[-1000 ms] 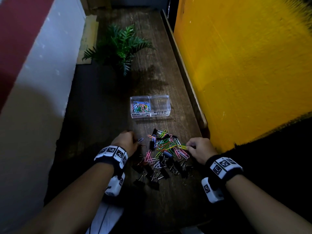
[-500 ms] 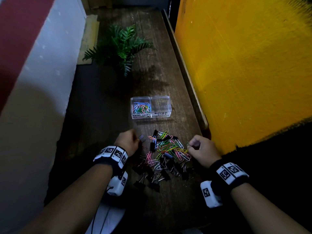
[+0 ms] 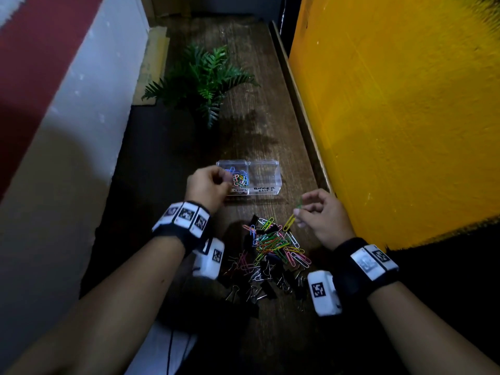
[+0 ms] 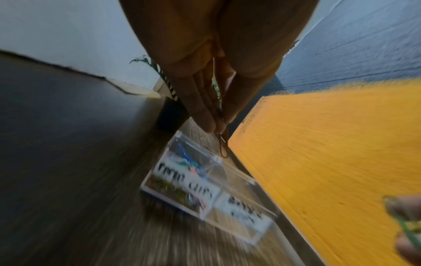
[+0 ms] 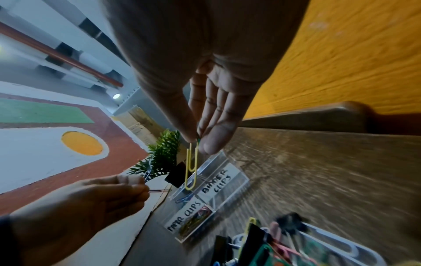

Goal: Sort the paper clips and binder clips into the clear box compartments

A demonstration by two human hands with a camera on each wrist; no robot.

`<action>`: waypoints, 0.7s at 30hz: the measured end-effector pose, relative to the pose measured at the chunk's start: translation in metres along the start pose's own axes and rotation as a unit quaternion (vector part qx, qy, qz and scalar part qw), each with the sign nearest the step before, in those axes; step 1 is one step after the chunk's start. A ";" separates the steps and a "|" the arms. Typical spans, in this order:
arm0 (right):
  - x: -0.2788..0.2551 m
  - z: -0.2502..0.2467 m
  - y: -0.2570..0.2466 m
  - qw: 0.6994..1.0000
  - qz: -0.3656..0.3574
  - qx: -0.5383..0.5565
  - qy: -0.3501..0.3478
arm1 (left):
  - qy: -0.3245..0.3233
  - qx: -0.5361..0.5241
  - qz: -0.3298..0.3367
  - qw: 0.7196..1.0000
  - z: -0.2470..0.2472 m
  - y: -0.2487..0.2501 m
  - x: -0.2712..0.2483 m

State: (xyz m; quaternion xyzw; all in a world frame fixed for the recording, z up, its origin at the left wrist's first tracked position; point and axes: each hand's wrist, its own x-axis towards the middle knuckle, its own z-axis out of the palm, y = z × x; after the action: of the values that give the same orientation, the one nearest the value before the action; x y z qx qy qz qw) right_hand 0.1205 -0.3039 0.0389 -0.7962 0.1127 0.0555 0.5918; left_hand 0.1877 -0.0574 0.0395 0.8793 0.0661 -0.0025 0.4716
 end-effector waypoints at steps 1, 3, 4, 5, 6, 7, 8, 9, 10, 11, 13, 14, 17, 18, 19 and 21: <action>0.006 0.004 -0.005 1.000 -0.008 -0.002 0.000 | 0.015 0.002 0.001 1.000 -0.001 0.006 0.010; 0.017 0.013 -0.016 1.000 -0.022 -0.011 0.001 | 0.025 0.025 -0.003 0.999 0.000 0.013 0.026; 0.022 0.017 -0.020 0.999 -0.028 -0.019 0.002 | 0.024 0.048 -0.003 0.999 0.001 0.014 0.031; 0.027 0.021 -0.023 0.999 -0.035 -0.027 0.003 | 0.016 0.072 -0.002 0.997 0.003 0.013 0.035; 0.032 0.025 -0.026 0.998 -0.042 -0.038 0.005 | 0.000 0.099 -0.001 0.995 0.005 0.012 0.038; 0.037 0.029 -0.028 0.998 -0.047 -0.050 0.008 | -0.026 0.131 0.000 0.991 0.008 0.009 0.039; 0.041 0.033 -0.030 0.997 -0.052 -0.063 0.011 | -0.059 0.175 0.002 0.983 0.010 0.007 0.038; 0.045 0.038 -0.032 0.996 -0.056 -0.074 0.015 | -0.093 0.231 0.008 0.968 0.013 0.005 0.037; 0.050 0.043 -0.036 0.995 -0.062 -0.081 0.018 | -0.122 0.292 0.021 0.948 0.015 0.003 0.034; 0.056 0.048 -0.040 0.993 -0.070 -0.089 0.019 | -0.139 0.349 0.040 0.926 0.017 0.001 0.032; 0.068 0.060 -0.050 0.989 -0.092 -0.117 0.016 | -0.148 0.426 0.073 0.889 0.019 -0.003 0.028; 0.075 0.067 -0.053 0.986 -0.100 -0.132 0.019 | -0.147 0.443 0.079 0.881 0.018 -0.004 0.025; 0.100 0.091 -0.059 0.981 -0.117 -0.151 0.038 | -0.111 0.444 0.097 0.884 0.011 -0.008 0.010; 0.106 0.099 -0.061 0.980 -0.117 -0.158 0.037 | -0.096 0.430 0.100 0.892 0.007 -0.009 0.003; 0.111 0.106 -0.062 0.979 -0.112 -0.167 0.032 | -0.088 0.414 0.099 0.901 0.003 -0.010 -0.005; 0.119 0.117 -0.061 0.975 -0.108 -0.196 0.017 | -0.087 0.383 0.088 0.915 -0.005 -0.015 -0.022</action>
State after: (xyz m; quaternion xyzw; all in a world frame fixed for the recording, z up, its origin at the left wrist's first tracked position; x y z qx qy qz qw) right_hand 0.2563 -0.1895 0.0348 -0.9049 0.0225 -0.0011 0.4251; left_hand 0.1639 -0.0478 0.0314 0.9912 -0.0585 -0.0626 0.1009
